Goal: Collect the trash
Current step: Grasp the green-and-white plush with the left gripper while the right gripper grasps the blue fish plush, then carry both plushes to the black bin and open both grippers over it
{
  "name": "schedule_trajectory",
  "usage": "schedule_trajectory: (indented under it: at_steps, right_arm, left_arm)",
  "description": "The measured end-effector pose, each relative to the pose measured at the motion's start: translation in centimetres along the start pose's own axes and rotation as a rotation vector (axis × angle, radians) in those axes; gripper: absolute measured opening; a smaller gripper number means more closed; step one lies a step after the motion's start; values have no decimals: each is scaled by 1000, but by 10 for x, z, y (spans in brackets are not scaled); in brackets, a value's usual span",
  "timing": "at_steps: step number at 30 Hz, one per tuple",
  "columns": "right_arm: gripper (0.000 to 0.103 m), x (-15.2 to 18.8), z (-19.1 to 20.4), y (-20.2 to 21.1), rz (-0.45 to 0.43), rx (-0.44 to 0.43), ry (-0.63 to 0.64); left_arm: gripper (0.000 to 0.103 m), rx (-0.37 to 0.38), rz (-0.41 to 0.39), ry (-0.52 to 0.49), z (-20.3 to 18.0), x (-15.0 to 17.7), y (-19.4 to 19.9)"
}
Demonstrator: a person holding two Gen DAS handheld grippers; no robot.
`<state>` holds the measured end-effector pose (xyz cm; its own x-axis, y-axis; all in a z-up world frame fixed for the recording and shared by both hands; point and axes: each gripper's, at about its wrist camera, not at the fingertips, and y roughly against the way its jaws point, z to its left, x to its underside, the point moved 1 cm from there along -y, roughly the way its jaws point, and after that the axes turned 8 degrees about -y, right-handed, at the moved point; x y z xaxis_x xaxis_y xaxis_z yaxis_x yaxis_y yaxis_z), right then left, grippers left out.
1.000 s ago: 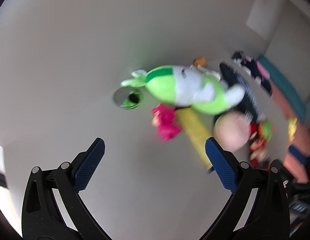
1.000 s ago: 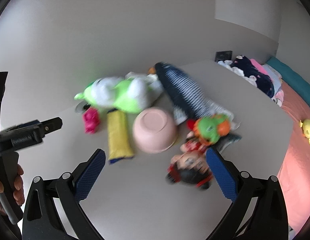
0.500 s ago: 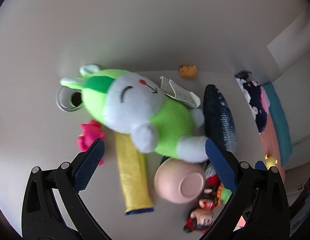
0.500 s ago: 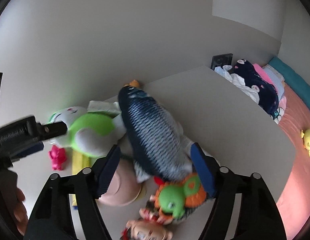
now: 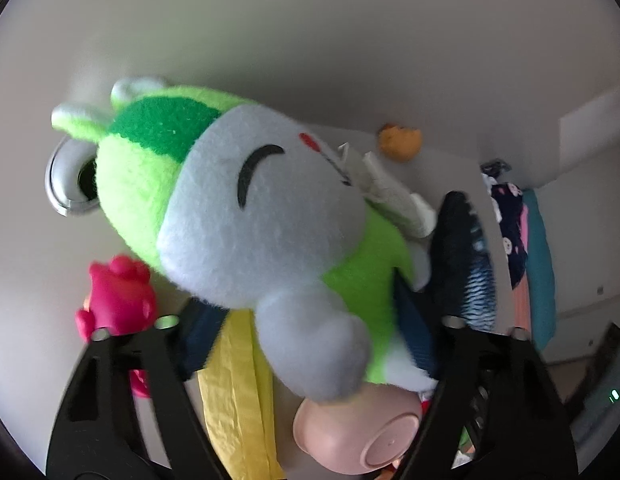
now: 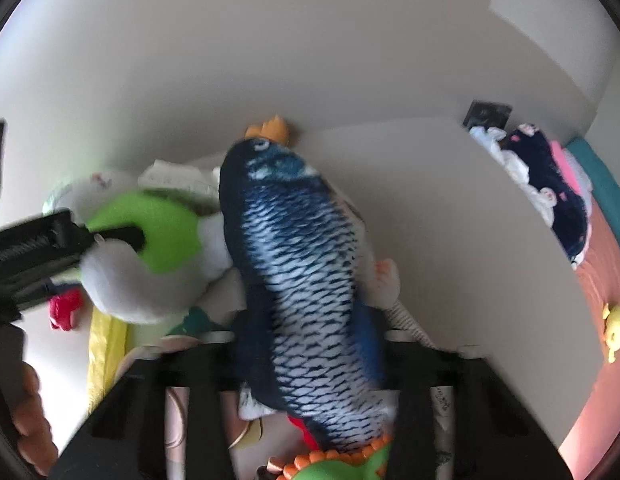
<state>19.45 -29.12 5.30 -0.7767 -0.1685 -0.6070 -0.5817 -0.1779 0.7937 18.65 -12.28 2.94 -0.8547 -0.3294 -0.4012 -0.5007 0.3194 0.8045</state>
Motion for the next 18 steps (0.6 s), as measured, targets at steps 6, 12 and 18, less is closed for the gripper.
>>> schedule_trajectory:
  at_steps: [6,12,18]
  right_arm:
    - [18,-9,-2,34,-108,4,-32]
    - [18,-17,-7,86,-196,-30,-100]
    - [18,-12,-16,141,-265,-67,-158]
  left_arm:
    - [45,-26,-110,-168,-12,0,35]
    - [45,-75,-247,-269,-14,-3,92]
    - [45,-101,-324,-335,-29,11,140]
